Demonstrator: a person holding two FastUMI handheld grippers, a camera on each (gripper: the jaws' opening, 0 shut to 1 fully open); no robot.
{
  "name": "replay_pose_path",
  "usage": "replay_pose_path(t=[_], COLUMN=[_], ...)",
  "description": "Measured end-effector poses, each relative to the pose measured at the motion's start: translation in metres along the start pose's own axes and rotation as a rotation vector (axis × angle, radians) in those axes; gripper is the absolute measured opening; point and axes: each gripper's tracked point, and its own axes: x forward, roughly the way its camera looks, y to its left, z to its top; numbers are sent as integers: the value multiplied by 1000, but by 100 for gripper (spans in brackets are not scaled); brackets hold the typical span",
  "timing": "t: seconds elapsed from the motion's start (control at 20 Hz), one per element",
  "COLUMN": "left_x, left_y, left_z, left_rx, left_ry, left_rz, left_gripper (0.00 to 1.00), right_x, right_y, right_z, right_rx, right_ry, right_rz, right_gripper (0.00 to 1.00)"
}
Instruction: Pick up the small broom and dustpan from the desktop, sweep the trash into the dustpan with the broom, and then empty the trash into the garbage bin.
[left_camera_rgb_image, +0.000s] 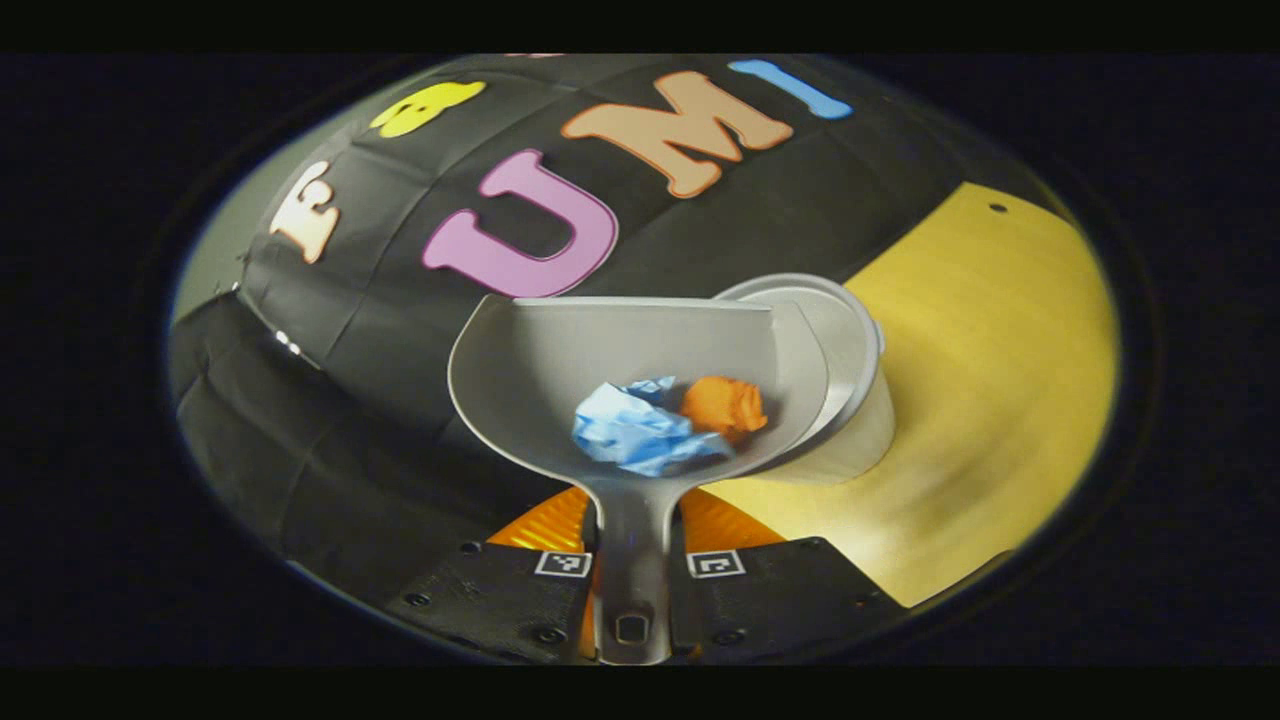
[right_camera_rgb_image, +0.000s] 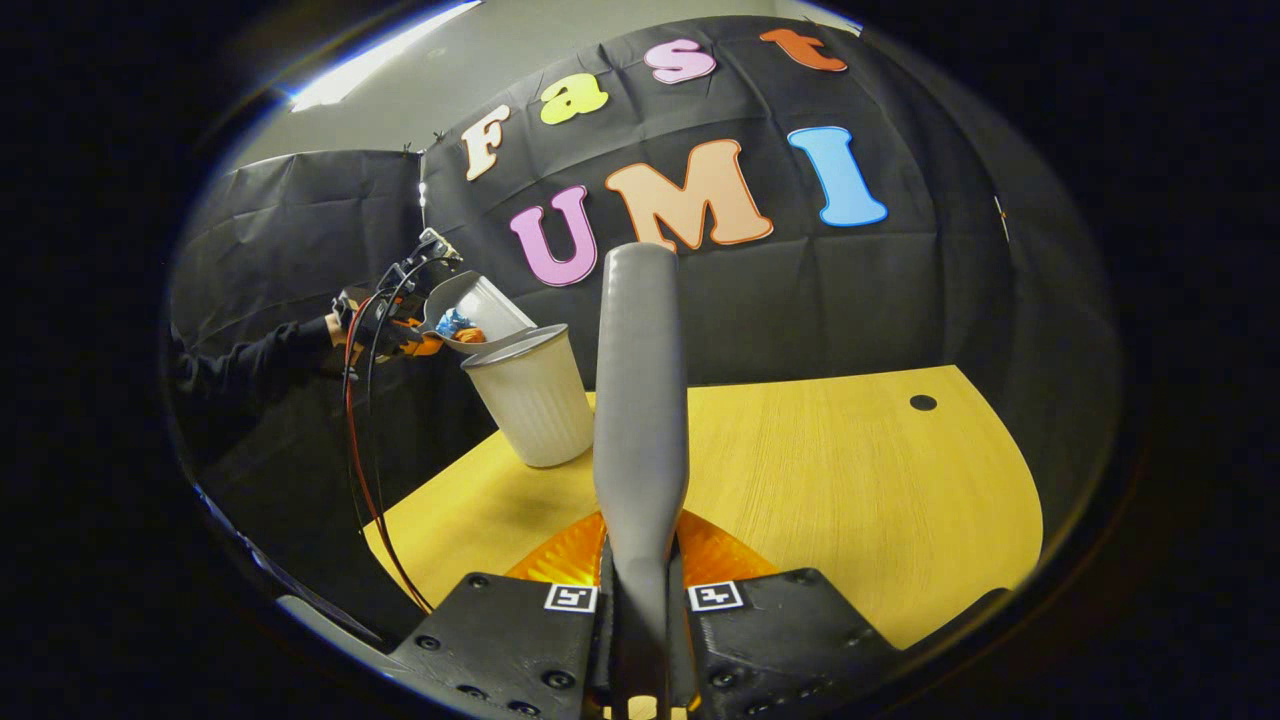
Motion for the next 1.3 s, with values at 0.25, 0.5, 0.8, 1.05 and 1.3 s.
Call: replay_pose_path(t=[0.25, 0.5, 0.8, 1.05, 1.3], left_x=[0, -10, -47, -101, -121], left_y=[29, 42, -28, -131, -259], left_z=[-3, 18, 50, 60, 42], left_rx=[471, 697, -123, -445, -587], left_ry=[85, 57, -176, -253, -188], left_rz=[141, 251, 55, -114, -293], left_gripper=[20, 20, 20, 18, 20], right_x=[11, 16, 23, 33, 45], right_y=[0, -4, -23, -43, -71], right_z=[0, -4, -5, -2, -31], right_rx=[-10, -46, -39, -1, 19], right_ry=[10, 25, 41, 45, 152], right_rz=[-6, -22, -67, -140, -279], right_gripper=[18, 18, 17, 15, 18])
